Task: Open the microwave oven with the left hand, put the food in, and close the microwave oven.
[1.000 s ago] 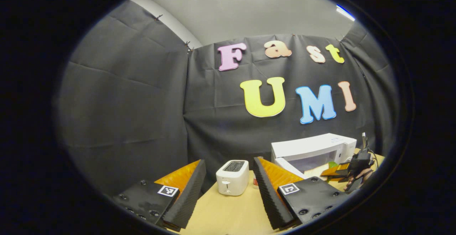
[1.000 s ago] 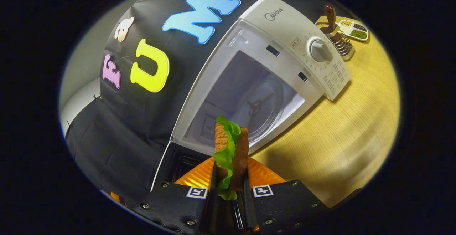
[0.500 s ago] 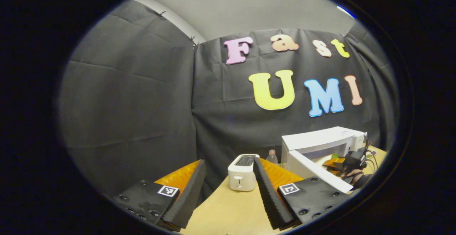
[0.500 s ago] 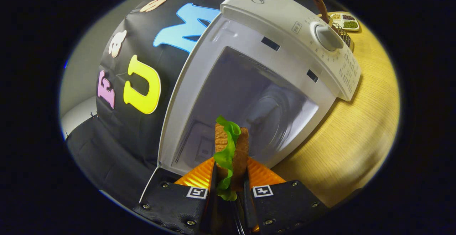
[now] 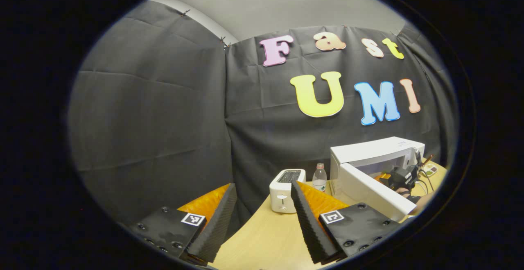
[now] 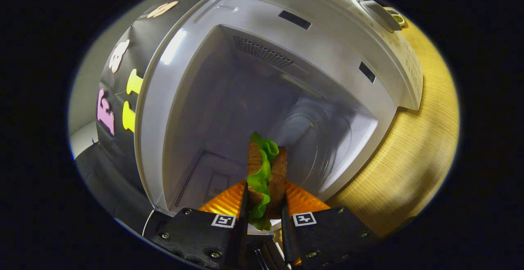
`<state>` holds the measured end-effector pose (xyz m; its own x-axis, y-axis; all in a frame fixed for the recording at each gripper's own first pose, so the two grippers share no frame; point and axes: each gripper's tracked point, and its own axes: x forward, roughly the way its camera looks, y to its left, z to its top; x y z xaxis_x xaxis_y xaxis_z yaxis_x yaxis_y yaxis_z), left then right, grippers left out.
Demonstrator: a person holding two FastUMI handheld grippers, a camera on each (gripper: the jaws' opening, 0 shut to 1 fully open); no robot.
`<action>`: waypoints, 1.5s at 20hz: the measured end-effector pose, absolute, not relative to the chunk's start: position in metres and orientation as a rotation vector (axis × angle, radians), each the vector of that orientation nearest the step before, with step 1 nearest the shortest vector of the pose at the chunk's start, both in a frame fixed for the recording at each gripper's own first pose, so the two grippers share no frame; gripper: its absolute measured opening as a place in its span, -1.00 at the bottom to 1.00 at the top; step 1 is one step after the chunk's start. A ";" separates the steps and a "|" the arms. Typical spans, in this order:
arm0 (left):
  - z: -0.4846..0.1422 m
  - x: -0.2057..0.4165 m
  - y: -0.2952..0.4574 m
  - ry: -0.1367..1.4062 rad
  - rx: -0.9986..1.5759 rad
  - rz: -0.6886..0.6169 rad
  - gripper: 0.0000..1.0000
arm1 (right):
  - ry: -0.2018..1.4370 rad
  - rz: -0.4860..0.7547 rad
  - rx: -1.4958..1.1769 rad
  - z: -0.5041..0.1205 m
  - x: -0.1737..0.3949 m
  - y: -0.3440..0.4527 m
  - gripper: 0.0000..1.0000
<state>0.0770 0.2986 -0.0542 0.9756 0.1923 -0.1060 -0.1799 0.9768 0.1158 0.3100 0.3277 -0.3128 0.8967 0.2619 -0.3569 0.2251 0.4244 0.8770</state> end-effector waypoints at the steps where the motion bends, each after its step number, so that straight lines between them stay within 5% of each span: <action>1: -0.053 0.077 0.299 0.117 0.107 0.189 0.76 | 0.485 0.020 1.126 -0.314 0.313 0.329 -0.29; 4: -0.055 0.077 0.300 0.117 0.106 0.195 0.73 | 0.478 -0.021 0.949 -0.318 0.314 0.320 -0.04; 5: -0.055 0.076 0.300 0.118 0.105 0.196 0.74 | 0.478 -0.035 0.871 -0.318 0.313 0.315 0.20; 6: -0.056 0.076 0.299 0.118 0.103 0.196 0.74 | 0.479 -0.057 0.790 -0.319 0.315 0.309 0.19; 7: -0.055 0.076 0.299 0.118 0.103 0.197 0.75 | 0.484 -0.066 0.725 -0.318 0.318 0.305 0.97; 13: -0.064 0.080 0.288 0.115 0.085 0.186 0.74 | 0.462 -0.149 0.397 -0.312 0.311 0.266 0.95; 30: -0.147 0.066 0.218 0.197 0.040 0.081 0.75 | 0.249 0.112 0.196 -0.160 0.213 0.212 0.95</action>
<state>0.0659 0.2181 -0.1470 0.9775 0.0840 -0.1936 -0.0760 0.9959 0.0480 0.2125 0.2117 -0.1599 0.9631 0.1343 -0.2332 -0.0859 0.9747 0.2063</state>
